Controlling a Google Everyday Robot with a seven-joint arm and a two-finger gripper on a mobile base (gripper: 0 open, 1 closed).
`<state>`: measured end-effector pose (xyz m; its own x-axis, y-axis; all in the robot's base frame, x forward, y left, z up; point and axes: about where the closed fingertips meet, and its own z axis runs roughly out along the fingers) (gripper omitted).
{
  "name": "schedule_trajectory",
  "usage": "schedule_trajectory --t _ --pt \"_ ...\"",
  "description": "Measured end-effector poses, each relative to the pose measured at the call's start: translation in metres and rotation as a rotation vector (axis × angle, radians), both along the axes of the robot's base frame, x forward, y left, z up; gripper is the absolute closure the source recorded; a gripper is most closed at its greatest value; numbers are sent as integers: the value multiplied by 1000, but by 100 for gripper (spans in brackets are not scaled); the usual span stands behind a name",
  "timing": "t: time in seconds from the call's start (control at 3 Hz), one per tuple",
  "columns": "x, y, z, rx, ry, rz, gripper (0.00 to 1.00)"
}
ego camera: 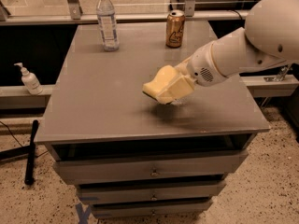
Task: Move sponge near blue plastic bottle
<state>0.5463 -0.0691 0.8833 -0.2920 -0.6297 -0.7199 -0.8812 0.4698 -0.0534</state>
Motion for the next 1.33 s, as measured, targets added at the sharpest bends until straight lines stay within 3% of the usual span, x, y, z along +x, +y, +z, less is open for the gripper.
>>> schedule_trajectory --t 0.33,0.67,1.0,1.33 --pt "43 28 2 58 -66 8 100" --pt "105 61 -1 119 -110 23 100" --pt "165 96 -3 155 -136 41 100" --pt "206 124 -2 146 -156 65 100"
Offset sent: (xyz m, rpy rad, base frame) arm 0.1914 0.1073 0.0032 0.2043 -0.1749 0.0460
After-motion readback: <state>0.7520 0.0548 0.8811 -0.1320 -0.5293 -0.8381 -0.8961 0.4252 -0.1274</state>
